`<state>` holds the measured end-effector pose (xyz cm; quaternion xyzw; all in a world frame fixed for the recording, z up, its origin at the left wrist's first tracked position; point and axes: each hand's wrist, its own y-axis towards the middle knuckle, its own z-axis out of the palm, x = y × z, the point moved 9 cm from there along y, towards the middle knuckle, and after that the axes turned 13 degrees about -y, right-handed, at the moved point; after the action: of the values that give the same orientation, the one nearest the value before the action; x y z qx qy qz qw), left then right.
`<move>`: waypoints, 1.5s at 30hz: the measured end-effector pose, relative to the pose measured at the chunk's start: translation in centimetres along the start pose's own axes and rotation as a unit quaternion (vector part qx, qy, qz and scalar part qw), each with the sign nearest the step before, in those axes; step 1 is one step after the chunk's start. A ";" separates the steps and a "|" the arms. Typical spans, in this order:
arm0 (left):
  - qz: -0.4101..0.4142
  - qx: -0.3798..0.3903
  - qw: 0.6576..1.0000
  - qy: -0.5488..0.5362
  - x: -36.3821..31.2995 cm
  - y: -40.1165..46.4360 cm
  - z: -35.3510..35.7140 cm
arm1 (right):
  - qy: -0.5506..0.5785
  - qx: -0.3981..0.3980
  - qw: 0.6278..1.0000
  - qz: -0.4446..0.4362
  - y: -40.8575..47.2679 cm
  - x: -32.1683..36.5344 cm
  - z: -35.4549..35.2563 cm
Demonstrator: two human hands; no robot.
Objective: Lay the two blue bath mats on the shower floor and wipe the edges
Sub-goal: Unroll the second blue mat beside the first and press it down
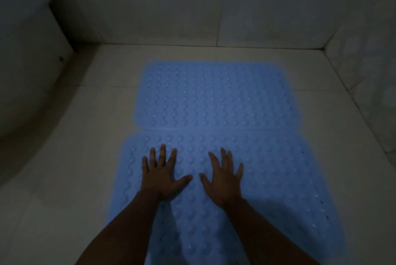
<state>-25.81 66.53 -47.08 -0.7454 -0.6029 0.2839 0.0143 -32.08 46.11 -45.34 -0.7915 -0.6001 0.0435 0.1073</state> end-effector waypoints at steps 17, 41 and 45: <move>-0.003 -0.019 0.999 0.040 -0.1 0.2 0.8 | -0.053 0.052 0.997 -0.003 -1.0 -0.1 1.8; 0.075 -0.160 0.984 -0.020 1.2 3.2 -7.8 | -0.010 -0.006 0.998 0.055 3.5 2.5 -2.8; 0.068 -0.103 0.992 0.002 3.0 4.6 -6.7 | 0.052 -0.033 0.998 0.004 4.7 5.1 -3.4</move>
<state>-18.45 70.18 -44.36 -0.7828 -0.5767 0.2194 -0.0806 -25.60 49.41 -42.71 -0.7985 -0.5913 -0.0172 0.1117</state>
